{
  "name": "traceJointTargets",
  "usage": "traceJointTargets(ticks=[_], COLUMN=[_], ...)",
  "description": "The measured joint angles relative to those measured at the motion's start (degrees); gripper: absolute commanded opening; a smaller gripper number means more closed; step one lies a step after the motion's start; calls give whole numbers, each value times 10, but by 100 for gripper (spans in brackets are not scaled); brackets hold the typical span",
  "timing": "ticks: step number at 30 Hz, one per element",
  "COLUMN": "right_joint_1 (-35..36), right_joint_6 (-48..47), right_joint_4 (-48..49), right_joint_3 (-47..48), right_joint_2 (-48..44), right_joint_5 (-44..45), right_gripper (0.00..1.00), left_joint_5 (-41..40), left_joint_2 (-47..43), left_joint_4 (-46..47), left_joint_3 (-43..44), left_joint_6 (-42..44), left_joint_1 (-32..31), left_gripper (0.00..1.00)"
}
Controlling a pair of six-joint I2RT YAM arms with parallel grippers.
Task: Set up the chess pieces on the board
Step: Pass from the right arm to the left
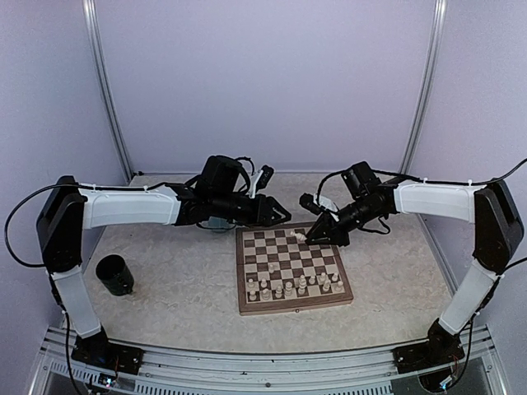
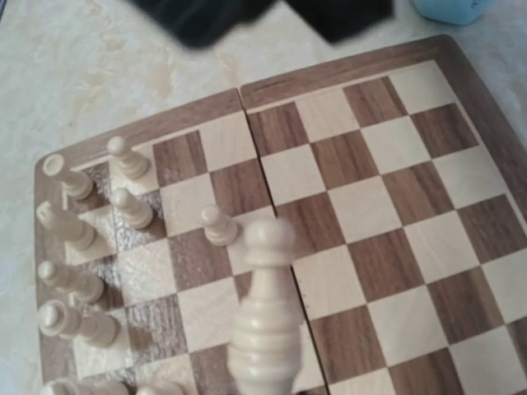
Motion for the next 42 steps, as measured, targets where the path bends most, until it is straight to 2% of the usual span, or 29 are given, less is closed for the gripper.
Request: traceJointTargets(ticks=[4,11,14,20,27,34,38,42], right_joint_1=[0,0,0,0,0,0,0,0], right_joint_6=[0,0,0,1,3,4,3,0], right_joint_4=[-2,-2,-2,-2,-2,-2,-2,0], right_joint_3=[0,0,0,0,0,0,0,0], right_joint_2=[0,-5,-9,-9,-9,-9,-9,-7], right_joint_5=[0,-1,-2,-2,-1,4,15,47], right_gripper=[7,7,7,7,7,7,7,6], left_joint_5=[20,30,30,40,54,60,51,14], left_joint_2=[22,57,59,64,70,72,72,72], left_joint_4=[35,39,38,40,39,38,7,-83], left_joint_3=[2,15,15,20,22,22,39,95], left_joint_6=[-15,-19,-19,-23,-29,-32,-21,16], left_joint_1=[-9,-15,-15,-16,-16,-16,-17,-21], left_gripper=[45,45,38,19,24,9,5,4])
